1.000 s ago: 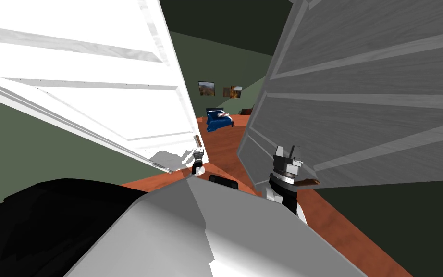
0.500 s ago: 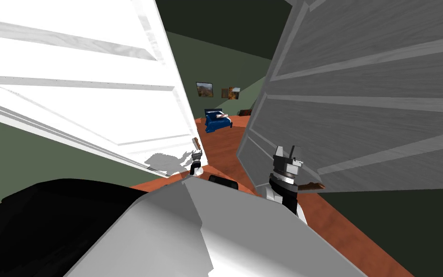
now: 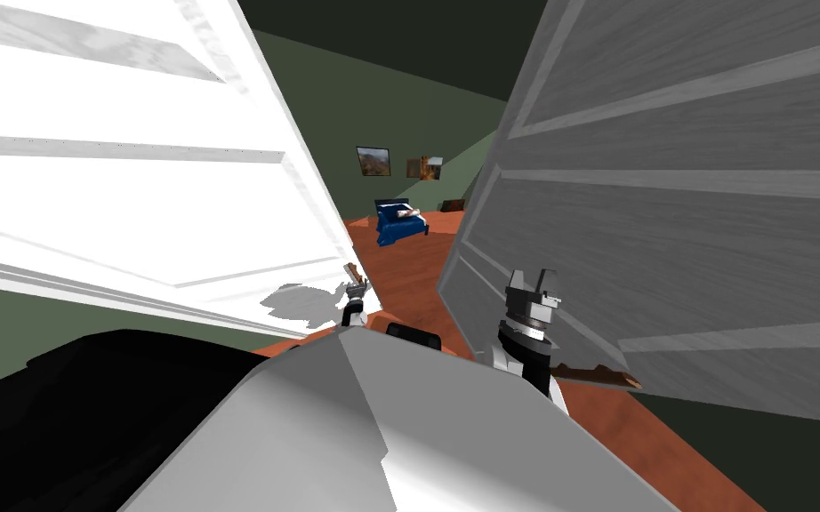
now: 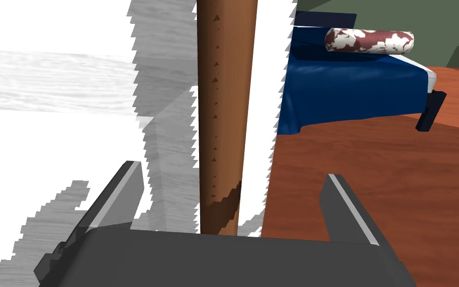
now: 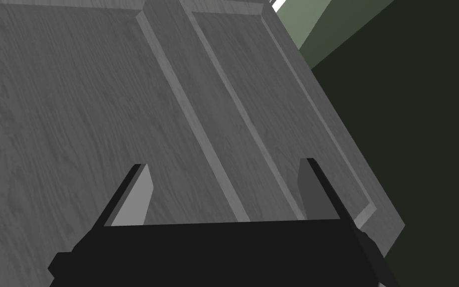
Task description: Pull the door open
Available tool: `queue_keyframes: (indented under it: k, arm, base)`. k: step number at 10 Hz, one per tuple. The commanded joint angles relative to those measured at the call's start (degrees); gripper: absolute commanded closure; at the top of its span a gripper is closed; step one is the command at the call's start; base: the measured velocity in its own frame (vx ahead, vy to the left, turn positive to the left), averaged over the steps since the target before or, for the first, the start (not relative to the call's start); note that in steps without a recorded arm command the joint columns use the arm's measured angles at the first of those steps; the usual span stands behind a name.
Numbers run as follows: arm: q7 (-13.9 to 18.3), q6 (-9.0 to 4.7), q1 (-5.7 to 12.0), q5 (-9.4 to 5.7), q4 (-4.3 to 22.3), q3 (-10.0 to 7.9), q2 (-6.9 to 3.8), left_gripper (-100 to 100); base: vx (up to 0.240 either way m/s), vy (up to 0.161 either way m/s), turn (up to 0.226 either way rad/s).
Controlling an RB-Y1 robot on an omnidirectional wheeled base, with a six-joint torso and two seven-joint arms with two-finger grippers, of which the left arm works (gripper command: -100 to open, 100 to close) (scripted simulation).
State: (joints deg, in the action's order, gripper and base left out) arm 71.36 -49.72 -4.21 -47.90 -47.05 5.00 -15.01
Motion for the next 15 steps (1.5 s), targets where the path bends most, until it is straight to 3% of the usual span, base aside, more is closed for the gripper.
queue_keyframes:
  k: [1, 3, 6, 7, 8, 13, 15]
  arm:
    - [2.3, -0.65, -0.15, -0.06, 1.5, 0.21, -1.52, -100]
    - [3.7, -0.81, -0.64, -0.18, 1.9, 0.28, -2.70, -100]
    - [6.9, -1.18, -1.75, -0.45, 2.8, 0.45, -5.37, -100]
    - [6.8, -1.51, -1.08, -0.25, 3.7, 0.61, -4.99, -100]
    - [6.8, -1.51, -1.08, -0.25, 3.7, 0.61, -4.99, 100]
    - [6.8, -1.51, -1.08, -0.25, 3.7, 0.61, -4.99, 100]
    - [7.4, -1.23, -1.29, 0.32, 3.2, 1.76, -5.30, 100]
  base:
    - [0.088, 0.000, -0.033]
    - [0.094, 0.000, -0.028]
    - [0.144, 0.004, -0.031]
    - [0.069, 0.008, -0.005]
    - [-0.009, -0.001, 0.004]
    - [-0.013, -0.001, -0.003]
    - [-0.161, 0.006, -0.052]
